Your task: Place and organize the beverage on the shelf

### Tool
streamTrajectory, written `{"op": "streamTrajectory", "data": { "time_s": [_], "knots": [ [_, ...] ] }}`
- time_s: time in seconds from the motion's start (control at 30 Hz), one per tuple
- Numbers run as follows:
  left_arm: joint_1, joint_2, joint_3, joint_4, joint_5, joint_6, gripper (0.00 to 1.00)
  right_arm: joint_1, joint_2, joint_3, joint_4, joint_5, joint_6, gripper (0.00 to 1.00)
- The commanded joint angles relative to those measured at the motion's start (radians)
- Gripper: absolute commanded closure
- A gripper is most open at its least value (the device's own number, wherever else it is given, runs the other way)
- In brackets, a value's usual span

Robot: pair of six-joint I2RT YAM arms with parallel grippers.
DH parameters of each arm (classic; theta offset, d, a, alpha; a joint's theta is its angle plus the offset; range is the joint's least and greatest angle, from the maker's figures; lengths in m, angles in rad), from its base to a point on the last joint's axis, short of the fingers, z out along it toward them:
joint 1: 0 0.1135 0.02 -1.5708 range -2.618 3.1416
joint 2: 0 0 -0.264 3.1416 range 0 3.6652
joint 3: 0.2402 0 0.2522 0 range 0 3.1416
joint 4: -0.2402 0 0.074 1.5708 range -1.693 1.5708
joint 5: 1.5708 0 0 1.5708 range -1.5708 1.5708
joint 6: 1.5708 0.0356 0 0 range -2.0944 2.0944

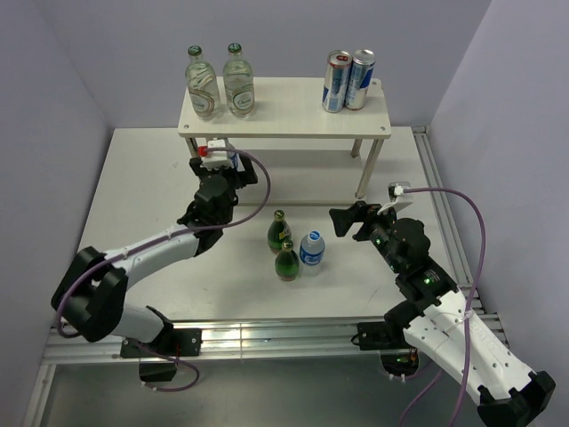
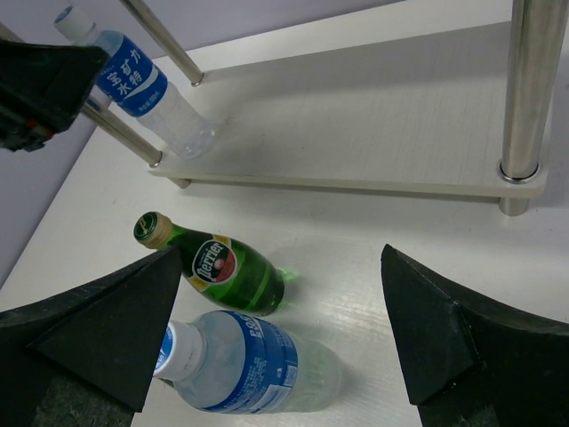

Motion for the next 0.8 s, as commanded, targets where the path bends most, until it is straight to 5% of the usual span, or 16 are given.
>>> {"op": "streamTrajectory", "data": {
  "time_s": [0.0, 0.37, 0.77],
  "knots": [
    [-0.081, -0.119, -0.021, -0.091, -0.062, -0.030, 0.01, 0.005, -0.009, -0.009, 0.034, -0.003, 0.001, 0.00],
    [-0.406, -0.376, -0.174, -0.479, -0.204, -0.205, 0.01, 0.005, -0.016, -0.015, 0.042, -0.010, 0.003, 0.00],
    [-0.515, -0.252, -0.343, -0.304, -0.116, -0.335, 0.01, 0.005, 0.000, -0.009, 0.039, -0.001, 0.001, 0.00]
  ]
}}
